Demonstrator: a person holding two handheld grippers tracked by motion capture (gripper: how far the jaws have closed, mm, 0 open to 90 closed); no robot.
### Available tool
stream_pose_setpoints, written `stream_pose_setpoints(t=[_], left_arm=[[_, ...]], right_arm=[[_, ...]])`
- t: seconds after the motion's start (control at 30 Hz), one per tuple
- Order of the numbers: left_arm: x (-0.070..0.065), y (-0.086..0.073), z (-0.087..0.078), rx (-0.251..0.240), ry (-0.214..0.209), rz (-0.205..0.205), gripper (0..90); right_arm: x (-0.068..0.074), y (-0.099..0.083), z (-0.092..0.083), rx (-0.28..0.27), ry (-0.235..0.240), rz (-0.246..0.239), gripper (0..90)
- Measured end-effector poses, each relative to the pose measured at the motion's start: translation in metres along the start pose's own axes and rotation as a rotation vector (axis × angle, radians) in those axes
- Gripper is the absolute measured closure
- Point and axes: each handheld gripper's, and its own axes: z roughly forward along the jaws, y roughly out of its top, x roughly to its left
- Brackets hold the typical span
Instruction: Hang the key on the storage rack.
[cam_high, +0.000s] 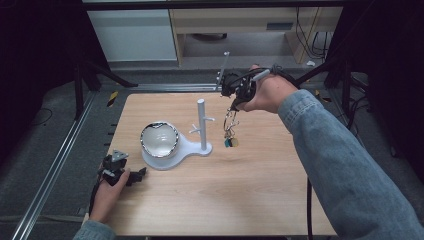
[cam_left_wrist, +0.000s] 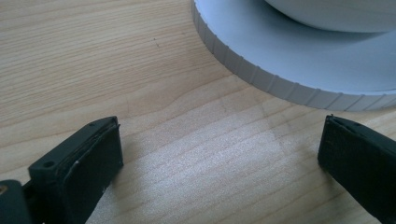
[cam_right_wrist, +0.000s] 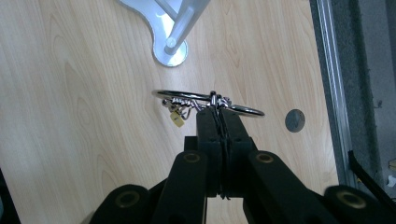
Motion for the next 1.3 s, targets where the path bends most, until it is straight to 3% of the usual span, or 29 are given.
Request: stream_pose_setpoints(t=[0.5, 0.83, 1.3], left_arm=[[0.000, 0.000, 0.000, 0.000, 0.000, 0.000, 0.0], [0.000, 0.000, 0.000, 0.000, 0.000, 0.000, 0.0], [0.000, 0.000, 0.000, 0.000, 0.000, 0.000, 0.0]], right_arm=[[0.001, 0.029, -0.004, -0.008, -0.004, -0.013, 88.8], [0.002, 0.046, 0.017, 0.018, 0.022, -0.033, 88.7], [-0.009, 0.047, 0.042, -0.002, 0.081, -0.011, 88.6]])
